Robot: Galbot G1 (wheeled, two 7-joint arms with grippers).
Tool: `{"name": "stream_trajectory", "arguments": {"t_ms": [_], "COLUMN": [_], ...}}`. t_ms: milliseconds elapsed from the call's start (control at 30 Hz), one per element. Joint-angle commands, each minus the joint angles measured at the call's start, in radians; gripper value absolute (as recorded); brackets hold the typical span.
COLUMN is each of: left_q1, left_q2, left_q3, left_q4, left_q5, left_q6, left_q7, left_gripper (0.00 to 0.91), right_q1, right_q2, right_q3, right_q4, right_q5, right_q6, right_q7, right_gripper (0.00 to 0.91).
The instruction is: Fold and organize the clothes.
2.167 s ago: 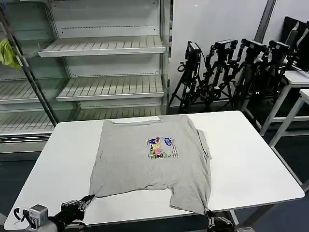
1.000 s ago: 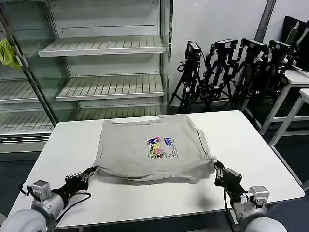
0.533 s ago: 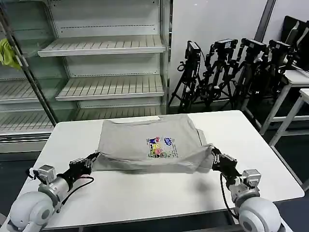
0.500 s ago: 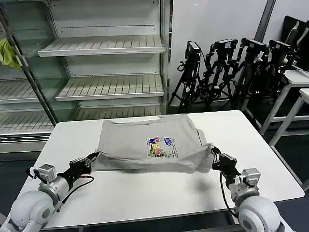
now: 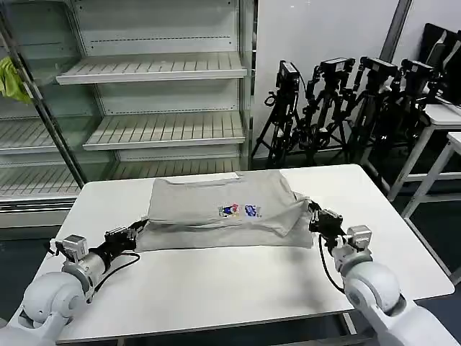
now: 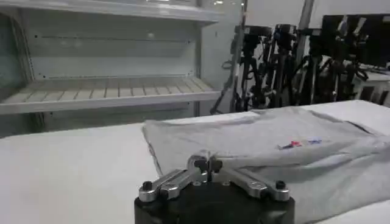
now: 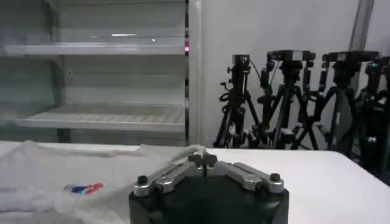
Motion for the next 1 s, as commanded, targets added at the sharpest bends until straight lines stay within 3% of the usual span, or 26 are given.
{"name": "stream_trajectory", "arguments": {"t_ms": [33, 533, 567, 600, 633, 1000], "left_q1": [-0.045, -0.095, -0.096, -0.096, -0.097, -0.051], "left_q2": [0.001, -0.01, -0.01, -0.009, -0.008, 0.037], "left_q3": [0.023, 0.077, 0.078, 0.078, 0.077, -0.019], "left_q4": [0.073, 0.144, 0.146, 0.148, 0.151, 0.104], "left_q5": [0.007, 0.035, 0.036, 0.043, 0.047, 0.055], "left_q6": [-0.009, -0.026, -0.026, -0.026, -0.028, -0.049], "left_q7": [0.004, 0.016, 0.016, 0.018, 0.019, -0.002], "left_gripper": [0.05, 0.05, 0.111, 0.393, 0.907, 0.907], "right_q1": [0.116, 0.132, 0.132, 0.133, 0.134, 0.094], "right_q2": [0.02, 0.057, 0.058, 0.06, 0.062, 0.014], "right_q3": [-0.088, -0.138, -0.14, -0.14, -0.14, -0.008], "right_q4": [-0.108, -0.174, -0.176, -0.182, -0.185, -0.129], "right_q5": [-0.013, -0.057, -0.064, -0.073, -0.077, -0.052], "right_q6": [0.003, 0.001, -0.003, -0.005, -0.005, -0.011], "right_q7": [-0.008, -0.012, -0.011, -0.009, -0.007, 0.012], "right_gripper": [0.0, 0.0, 0.746, 0.907, 0.907, 0.907]}}
